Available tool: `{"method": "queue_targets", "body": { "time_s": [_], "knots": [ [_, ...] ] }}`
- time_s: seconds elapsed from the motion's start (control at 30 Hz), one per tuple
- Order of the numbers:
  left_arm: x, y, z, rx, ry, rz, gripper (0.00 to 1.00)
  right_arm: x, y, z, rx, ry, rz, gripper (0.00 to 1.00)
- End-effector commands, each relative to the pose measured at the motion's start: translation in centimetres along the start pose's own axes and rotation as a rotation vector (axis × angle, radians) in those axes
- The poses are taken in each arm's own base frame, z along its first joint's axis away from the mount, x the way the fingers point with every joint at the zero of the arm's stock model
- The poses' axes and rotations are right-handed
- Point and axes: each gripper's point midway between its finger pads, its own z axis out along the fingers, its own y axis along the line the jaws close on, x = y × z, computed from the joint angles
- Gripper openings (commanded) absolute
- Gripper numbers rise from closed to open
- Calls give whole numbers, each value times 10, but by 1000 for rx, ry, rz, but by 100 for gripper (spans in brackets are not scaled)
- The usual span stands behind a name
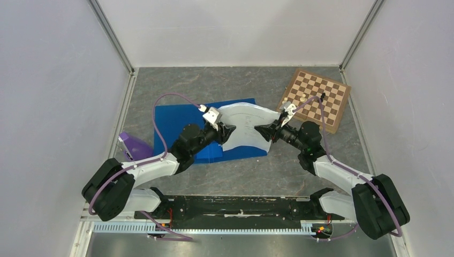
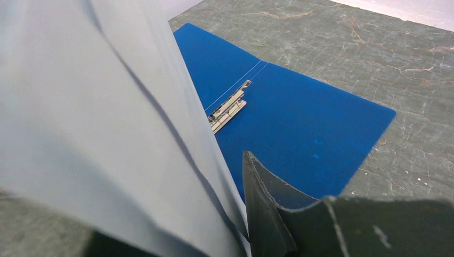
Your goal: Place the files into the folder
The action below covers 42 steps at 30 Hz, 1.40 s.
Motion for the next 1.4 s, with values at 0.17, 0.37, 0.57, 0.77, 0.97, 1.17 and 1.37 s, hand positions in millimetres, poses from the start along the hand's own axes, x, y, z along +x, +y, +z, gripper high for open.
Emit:
{"method": "queue_targets", "body": {
  "time_s": [0.17,0.37,0.57,0.77,0.97,1.17,1.37],
  "knots": [
    [-32,-21,-5,98,-129,-35,51,-10,4,-8,9,-69,-38,35],
    [-33,-27,-1,118,-170,-68,61,-6,7,-11,0,-74,-27,36],
    [-30,-23,-1,85,-189,-78,61,-7,9,-10,-10,-73,-22,36],
    [-25,-20,-9,75,-180,-66,64,-6,10,-10,-15,-72,-21,38],
    [-26,-32,2,139,-171,-97,58,-5,10,-8,-15,-75,-16,38],
    [-28,-35,4,157,-149,-77,35,0,3,-13,31,-61,-45,51],
    [-24,-37,4,170,-119,-60,18,0,3,-12,22,-68,-35,57]
  ]
}}
